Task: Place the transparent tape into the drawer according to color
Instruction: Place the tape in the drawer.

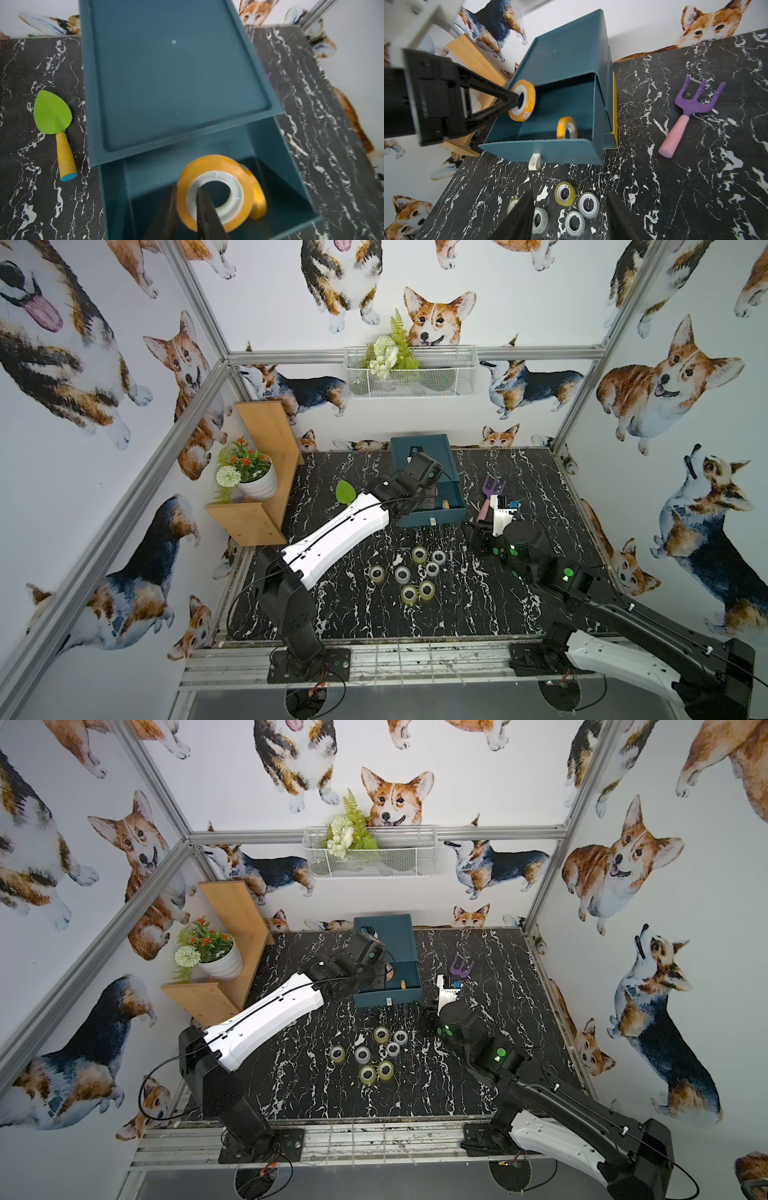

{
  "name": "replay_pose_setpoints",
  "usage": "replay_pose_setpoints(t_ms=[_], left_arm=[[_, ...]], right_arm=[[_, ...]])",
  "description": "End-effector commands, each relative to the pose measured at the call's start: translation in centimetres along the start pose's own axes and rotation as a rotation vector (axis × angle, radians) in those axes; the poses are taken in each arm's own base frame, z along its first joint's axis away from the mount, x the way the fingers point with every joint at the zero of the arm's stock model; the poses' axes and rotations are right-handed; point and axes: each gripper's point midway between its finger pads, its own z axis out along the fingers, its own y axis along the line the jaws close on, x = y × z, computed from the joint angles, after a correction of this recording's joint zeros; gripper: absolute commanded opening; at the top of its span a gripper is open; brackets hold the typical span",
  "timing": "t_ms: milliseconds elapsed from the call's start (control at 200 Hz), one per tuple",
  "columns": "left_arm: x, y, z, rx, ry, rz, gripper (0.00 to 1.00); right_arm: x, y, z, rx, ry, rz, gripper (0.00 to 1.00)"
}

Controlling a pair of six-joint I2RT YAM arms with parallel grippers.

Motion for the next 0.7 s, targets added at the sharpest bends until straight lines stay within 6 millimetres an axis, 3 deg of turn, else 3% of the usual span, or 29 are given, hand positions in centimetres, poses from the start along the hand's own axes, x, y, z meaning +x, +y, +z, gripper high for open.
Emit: replay_pose_setpoints(t_ms=[0, 125, 245, 410, 435, 556, 691], left_arm=[[0.6, 0.0, 1.1, -0.006, 0.025, 0.027, 0.12], [1.3, 0.6, 1.7, -0.026, 0.041, 0.029, 0.26], [0.7, 1.0, 0.8, -0.002, 0.015, 0.002, 0.42], [-1.2, 0.6, -1.6, 0.047, -0.049, -0.028, 0.53], [-2.1, 0.6, -3.2, 0.069, -0.086, -0.04, 0.53], [-4.5, 1.2, -6.1, 0.085, -0.195, -0.069, 0.68], [-6.8, 4.0, -5.9, 0.031, -0.26, -0.105, 0.75]], right_arm=[[-0.1, 0.9, 0.3, -0.04, -0.004, 0.006, 0.6], [0.2, 1.4, 0.6, -0.066, 0.005, 0.007, 0.62], [0.9, 1.8, 1.2, -0.09, 0.02, 0.012, 0.69], [1.8, 3.2, 2.2, -0.154, 0.052, 0.033, 0.72], [2.0, 3.4, 2.5, -0.16, 0.058, 0.037, 0.72], [2.7, 4.0, 4.0, -0.168, 0.08, 0.056, 0.72], [2.5, 4.5, 5.1, -0.164, 0.07, 0.088, 0.71]])
